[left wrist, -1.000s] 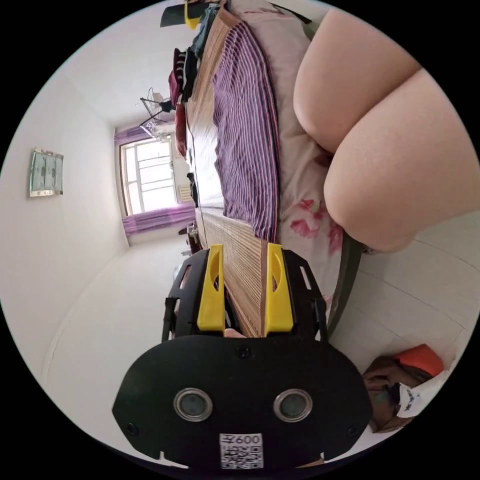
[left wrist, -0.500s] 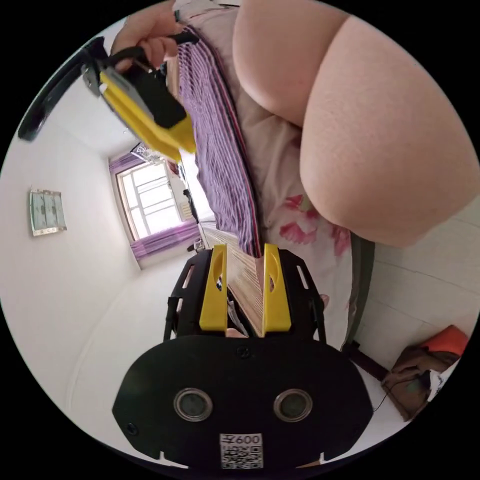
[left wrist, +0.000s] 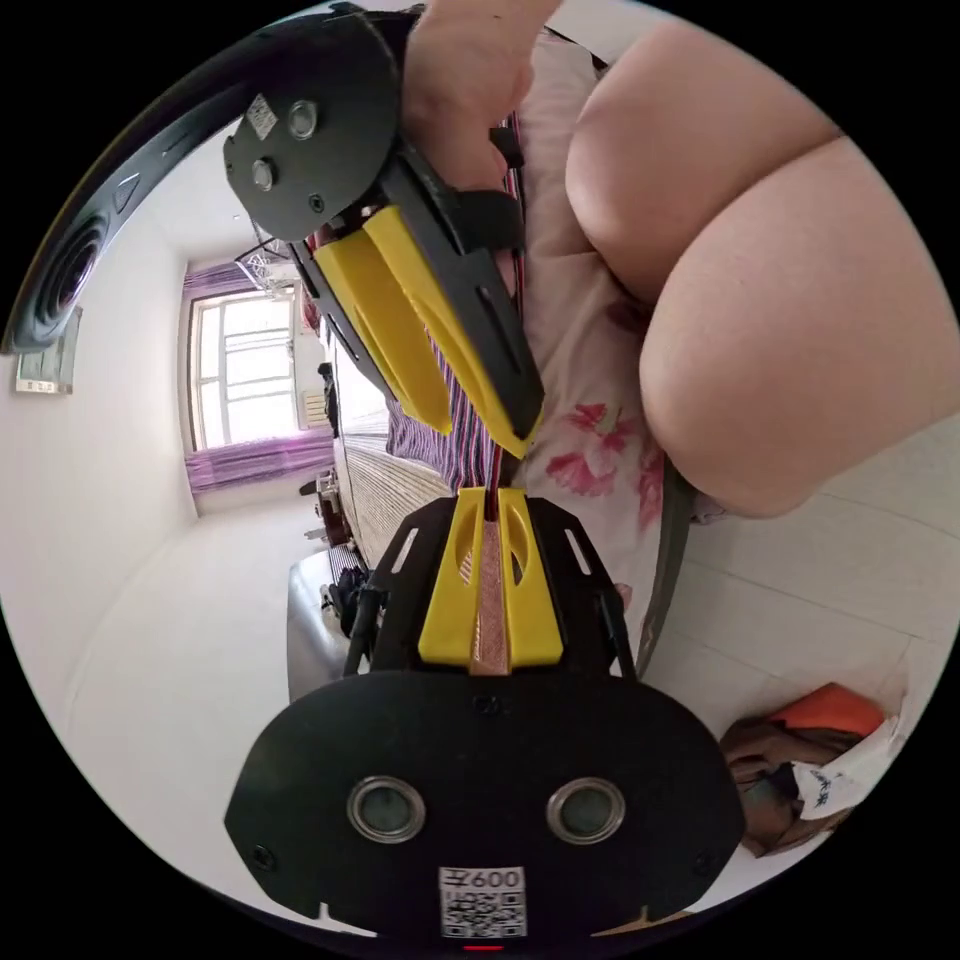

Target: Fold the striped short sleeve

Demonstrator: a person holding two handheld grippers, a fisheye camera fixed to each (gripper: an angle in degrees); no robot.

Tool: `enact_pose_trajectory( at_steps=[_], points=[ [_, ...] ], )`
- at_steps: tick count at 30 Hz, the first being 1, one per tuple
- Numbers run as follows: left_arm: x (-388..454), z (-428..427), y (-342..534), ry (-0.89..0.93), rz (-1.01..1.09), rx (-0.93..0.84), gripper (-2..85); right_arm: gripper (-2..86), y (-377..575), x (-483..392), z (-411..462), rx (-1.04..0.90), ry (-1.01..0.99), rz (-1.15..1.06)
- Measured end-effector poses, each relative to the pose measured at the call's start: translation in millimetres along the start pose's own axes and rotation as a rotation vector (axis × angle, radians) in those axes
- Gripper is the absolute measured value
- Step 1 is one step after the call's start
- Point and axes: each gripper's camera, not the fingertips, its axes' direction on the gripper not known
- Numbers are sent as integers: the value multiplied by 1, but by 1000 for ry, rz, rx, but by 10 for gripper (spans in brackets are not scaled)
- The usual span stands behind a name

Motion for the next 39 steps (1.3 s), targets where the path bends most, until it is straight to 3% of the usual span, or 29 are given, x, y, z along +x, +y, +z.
enact_pose_trajectory(
  at_steps=[3,7,11,17,26,34,39],
  points=[
    [11,-28,-19,-81,22,-4,24,81,45,-7,15,4,0,13],
    [8,-64,-47,-47,-42,4,24,75,86,-14,35,19,59,23],
    [10,-94,-72,-69,-53,0,22,63,120,-15,71,-40,213,27],
    [-10,-154,-105,-82,-240,27,20,11,211,9,103,-283,509,-45],
    [1,-232,-161,-91,-288,6,20,10,439,92,58,-644,673,-138],
    [-9,-301,-224,-1,-453,-49,21,-7,395,145,12,-584,653,-144],
    [-32,-367,-242,-7,-577,-57,22,-8,330,205,-68,-517,623,-99]
  ],
)
